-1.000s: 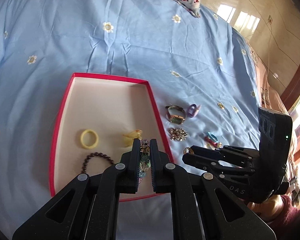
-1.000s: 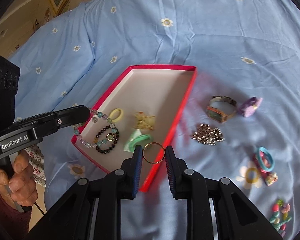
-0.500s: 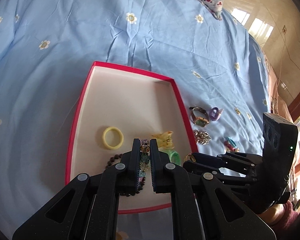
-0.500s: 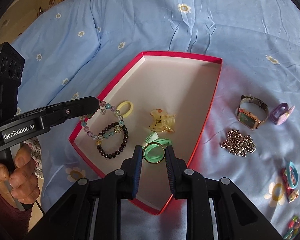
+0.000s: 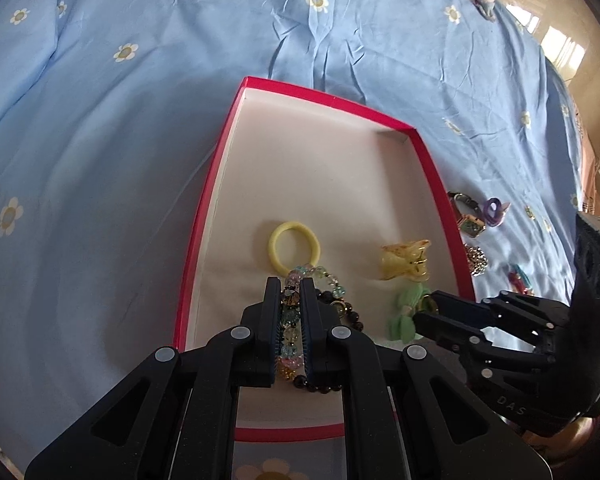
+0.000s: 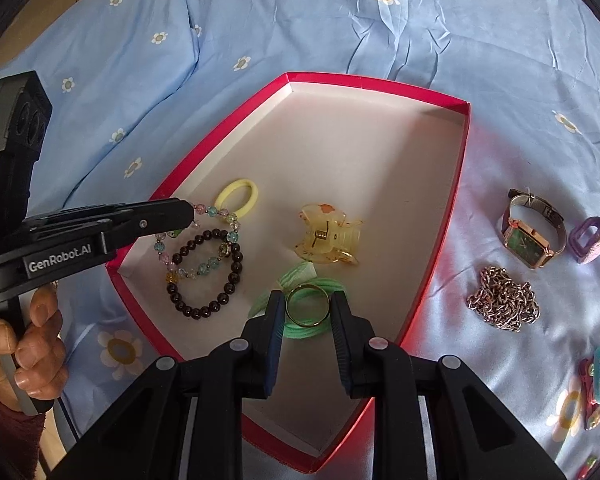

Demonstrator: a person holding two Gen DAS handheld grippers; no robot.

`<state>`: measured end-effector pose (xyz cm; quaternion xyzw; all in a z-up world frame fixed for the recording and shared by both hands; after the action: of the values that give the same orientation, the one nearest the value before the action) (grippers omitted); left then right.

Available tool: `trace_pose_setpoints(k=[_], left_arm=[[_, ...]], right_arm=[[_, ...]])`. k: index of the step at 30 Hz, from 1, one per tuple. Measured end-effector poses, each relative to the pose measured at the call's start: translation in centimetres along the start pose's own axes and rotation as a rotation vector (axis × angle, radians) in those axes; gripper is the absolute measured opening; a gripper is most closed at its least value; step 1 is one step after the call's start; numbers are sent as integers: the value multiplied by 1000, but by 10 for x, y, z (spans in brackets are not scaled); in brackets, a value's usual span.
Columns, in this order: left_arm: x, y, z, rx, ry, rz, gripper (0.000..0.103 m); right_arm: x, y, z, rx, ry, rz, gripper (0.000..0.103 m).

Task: Organize jewelry
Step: 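Carry the gold ring and crystal bracelet into the red box with both tools, then open the left tool to drop the bracelet while the right tool releases the ring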

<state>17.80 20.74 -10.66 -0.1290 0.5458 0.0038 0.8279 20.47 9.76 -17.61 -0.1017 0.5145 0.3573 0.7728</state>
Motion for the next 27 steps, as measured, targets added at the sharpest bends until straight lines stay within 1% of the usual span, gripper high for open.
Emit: trace_pose_setpoints(k=[5, 15, 18, 20, 23, 27], left_arm=[[8, 7, -1, -18, 22, 29, 8], [10, 10, -2, -32, 34, 43, 8], [10, 9, -2, -34, 31, 40, 11], [7, 8, -2, -37, 26, 36, 18], [1, 8, -1, -41, 13, 31, 25], [-8, 6, -1, -45, -1, 22, 27]], right_arm=[[0, -1, -1, 9, 0, 13, 24], [-2, -3, 1, 23, -6, 29, 25], [-3, -2, 0, 21, -7, 28, 25], [-4, -2, 1, 22, -9, 27, 26], [-8, -2, 0, 29, -18, 30, 28], [-17, -2, 0, 34, -36, 35, 31]])
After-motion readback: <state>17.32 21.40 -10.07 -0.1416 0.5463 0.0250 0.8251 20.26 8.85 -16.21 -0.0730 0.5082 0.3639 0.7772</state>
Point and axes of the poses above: each gripper's, at about its wrist camera, not at the fingertips, and x roughly the way its jaws point, y to its left, z to its top, the point moved 9 cm from there along x, roughly the way its jaws point, and after that the axes turned 10 degrees about y, right-handed, at the moved point
